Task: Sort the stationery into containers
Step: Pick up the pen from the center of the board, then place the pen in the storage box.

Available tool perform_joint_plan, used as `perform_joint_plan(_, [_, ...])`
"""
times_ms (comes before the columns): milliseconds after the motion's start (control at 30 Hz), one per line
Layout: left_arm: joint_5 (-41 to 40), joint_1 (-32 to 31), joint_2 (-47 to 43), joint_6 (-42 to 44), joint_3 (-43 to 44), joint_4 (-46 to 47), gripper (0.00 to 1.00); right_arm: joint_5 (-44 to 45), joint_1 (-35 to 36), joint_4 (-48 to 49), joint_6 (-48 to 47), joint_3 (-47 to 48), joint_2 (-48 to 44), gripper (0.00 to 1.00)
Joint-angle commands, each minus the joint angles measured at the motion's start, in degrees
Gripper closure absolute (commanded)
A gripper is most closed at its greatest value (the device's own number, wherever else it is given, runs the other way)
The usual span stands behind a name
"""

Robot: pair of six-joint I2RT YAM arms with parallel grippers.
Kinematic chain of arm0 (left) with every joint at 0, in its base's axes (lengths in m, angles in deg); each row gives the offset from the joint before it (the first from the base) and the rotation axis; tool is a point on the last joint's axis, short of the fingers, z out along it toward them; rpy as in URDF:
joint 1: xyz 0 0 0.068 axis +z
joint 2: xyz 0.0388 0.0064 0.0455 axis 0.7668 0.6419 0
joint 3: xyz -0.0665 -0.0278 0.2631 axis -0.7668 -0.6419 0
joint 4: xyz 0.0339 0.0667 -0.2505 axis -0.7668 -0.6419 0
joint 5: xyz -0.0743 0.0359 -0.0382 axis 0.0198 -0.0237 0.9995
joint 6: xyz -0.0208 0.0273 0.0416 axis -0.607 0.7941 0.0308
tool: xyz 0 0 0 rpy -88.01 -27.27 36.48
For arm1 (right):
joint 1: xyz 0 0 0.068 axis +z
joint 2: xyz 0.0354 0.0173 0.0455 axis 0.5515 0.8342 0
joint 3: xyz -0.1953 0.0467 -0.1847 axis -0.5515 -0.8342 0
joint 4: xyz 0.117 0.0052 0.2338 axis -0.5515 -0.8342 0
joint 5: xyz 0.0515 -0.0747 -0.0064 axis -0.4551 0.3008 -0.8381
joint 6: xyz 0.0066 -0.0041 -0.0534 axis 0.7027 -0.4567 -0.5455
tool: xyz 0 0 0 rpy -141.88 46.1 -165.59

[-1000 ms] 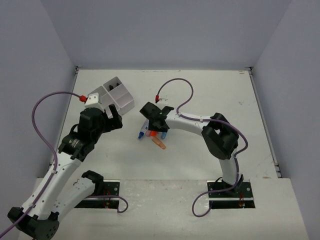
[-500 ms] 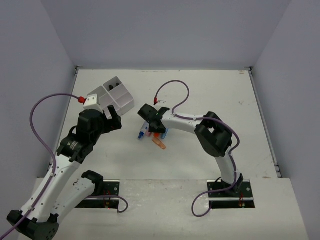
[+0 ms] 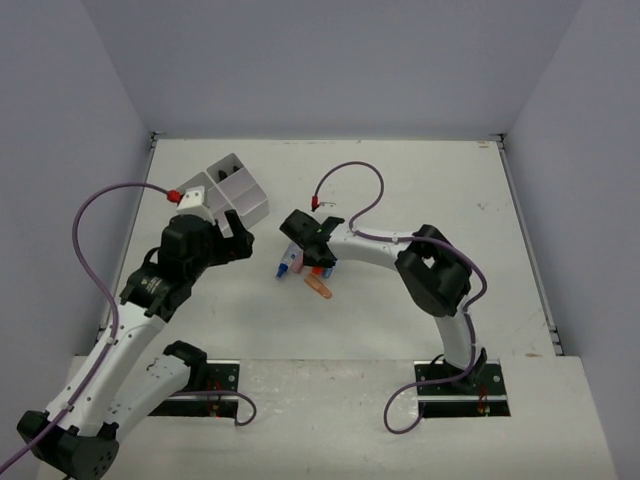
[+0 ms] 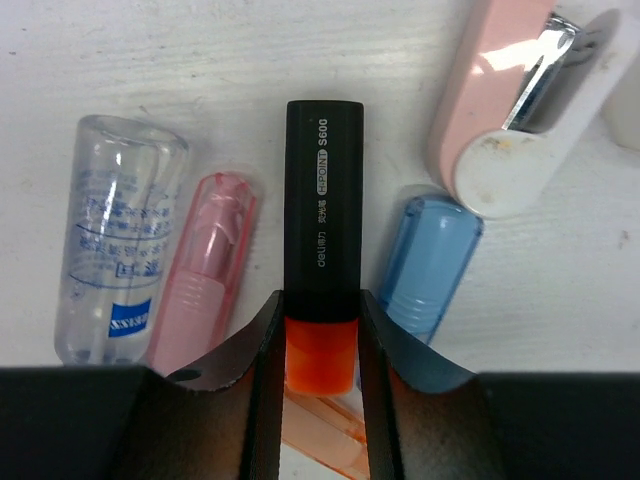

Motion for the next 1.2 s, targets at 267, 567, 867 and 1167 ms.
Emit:
perform_joint_plan(267, [36.2, -0.1, 9.3, -18.5, -6.1, 35.1, 0.0, 10.9, 10.1, 34.0, -32.8, -26.7, -35.3, 1.0])
perform_joint_plan(567, [44.1, -3.3, 15.5, -21.9, -6.8, 46.3, 0.07, -3.1, 12.5, 46.6, -42.5, -38.0, -50.1, 1.0])
perform_joint_plan(867, [43.0, -4.6, 20.7, -22.0, -4.9, 47.2, 0.61, -3.7, 13.7, 47.6, -44.8, -37.7, -52.5, 1.0])
perform_joint_plan(1167, [25.3, -4.8, 23.3, -11.3, 7.7, 30.2, 1.0, 7.1, 12.8, 45.7, -41.0, -39.0, -51.9, 0.01])
